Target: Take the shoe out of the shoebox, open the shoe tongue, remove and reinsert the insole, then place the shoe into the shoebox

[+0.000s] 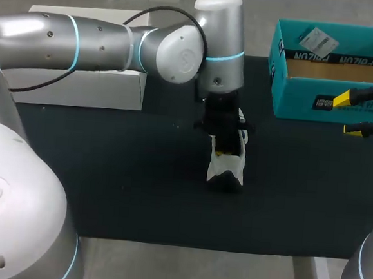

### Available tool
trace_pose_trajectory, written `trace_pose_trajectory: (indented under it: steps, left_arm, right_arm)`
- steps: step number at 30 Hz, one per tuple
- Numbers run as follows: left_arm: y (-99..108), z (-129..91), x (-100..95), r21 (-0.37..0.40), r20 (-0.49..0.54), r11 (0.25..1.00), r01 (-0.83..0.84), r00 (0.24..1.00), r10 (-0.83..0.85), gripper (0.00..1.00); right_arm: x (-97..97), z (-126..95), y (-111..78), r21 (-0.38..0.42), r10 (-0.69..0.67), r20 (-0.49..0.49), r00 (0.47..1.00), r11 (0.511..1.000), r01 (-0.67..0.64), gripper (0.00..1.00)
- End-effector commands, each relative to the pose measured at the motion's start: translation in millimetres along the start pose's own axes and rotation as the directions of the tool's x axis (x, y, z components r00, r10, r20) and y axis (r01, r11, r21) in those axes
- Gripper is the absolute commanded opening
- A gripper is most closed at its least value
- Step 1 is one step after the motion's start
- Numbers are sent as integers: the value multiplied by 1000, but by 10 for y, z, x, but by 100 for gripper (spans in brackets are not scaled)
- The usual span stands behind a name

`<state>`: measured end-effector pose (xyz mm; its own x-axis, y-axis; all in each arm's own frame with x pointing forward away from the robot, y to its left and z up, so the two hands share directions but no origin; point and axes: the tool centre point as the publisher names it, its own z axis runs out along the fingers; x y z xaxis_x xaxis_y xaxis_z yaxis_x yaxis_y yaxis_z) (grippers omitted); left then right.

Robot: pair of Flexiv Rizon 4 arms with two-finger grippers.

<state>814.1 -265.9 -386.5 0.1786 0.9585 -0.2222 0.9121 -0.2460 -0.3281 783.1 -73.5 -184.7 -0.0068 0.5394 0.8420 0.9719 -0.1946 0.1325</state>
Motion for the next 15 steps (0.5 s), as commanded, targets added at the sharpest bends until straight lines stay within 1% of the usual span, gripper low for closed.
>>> trace_pose_trajectory:
  steps: [1,9,15]
  left_arm:
    - [67,135,-30,16,1,1000,2,1000,-2,0]
    - [139,305,-25,27,-16,999,29,999,-28,0]
    - [146,327,-44,27,-22,999,36,999,-36,0]
  right_arm:
    - [3,0,-9,-1,1,3,1000,1000,-1,100]
    - [3,0,-9,-1,1,3,1000,1000,-1,100]
    - [3,0,-9,-1,1,3,1000,1000,-1,100]
